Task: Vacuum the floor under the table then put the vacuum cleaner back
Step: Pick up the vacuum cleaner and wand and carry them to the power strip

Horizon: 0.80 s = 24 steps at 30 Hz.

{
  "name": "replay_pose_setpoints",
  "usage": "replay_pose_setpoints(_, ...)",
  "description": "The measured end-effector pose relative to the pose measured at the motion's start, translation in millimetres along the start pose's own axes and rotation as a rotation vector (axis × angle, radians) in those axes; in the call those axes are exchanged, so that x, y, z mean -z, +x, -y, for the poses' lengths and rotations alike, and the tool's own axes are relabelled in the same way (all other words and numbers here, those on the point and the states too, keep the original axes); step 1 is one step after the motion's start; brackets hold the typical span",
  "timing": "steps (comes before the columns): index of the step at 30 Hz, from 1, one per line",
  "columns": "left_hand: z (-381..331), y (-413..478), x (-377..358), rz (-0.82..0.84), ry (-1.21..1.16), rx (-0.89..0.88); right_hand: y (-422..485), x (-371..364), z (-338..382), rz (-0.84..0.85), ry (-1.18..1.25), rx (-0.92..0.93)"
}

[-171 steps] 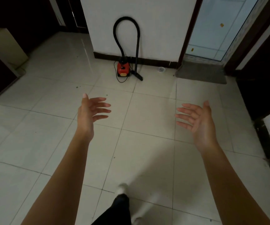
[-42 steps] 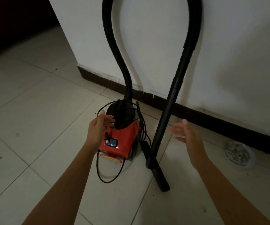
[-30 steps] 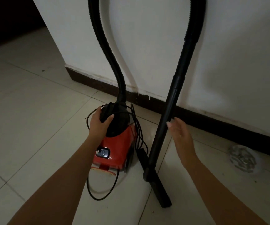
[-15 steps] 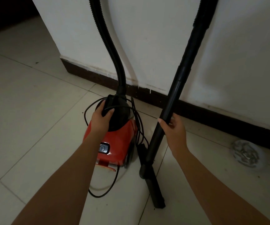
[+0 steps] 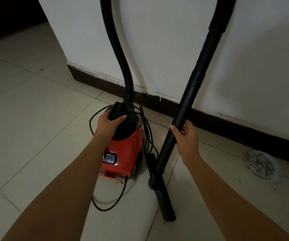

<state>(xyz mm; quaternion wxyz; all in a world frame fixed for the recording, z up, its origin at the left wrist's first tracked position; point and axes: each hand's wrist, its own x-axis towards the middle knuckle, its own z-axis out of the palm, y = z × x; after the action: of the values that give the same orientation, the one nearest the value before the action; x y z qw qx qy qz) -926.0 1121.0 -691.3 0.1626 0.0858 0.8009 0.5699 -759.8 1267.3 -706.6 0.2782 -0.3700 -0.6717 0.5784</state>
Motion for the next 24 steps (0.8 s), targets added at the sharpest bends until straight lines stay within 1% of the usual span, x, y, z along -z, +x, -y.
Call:
replay_pose_setpoints(7,1.7,-15.5,8.6,-0.061,0.004,0.018,-10.1,12.2,2.3,-0.007,-0.010,-0.020)
replay_pose_setpoints(13,1.1,-32.9,14.9,-0.107,-0.010,0.078,-18.5,18.6,7.8,0.013,-0.008,-0.025)
replay_pose_setpoints(19,-2.4,-51.5,25.5,-0.123,-0.081,0.161,-28.7,31.8,31.7,0.053,0.016,-0.050)
replay_pose_setpoints(24,-18.0,-85.4,32.2,-0.114,-0.079,0.245,-46.5,48.9,60.3,0.084,-0.008,-0.116)
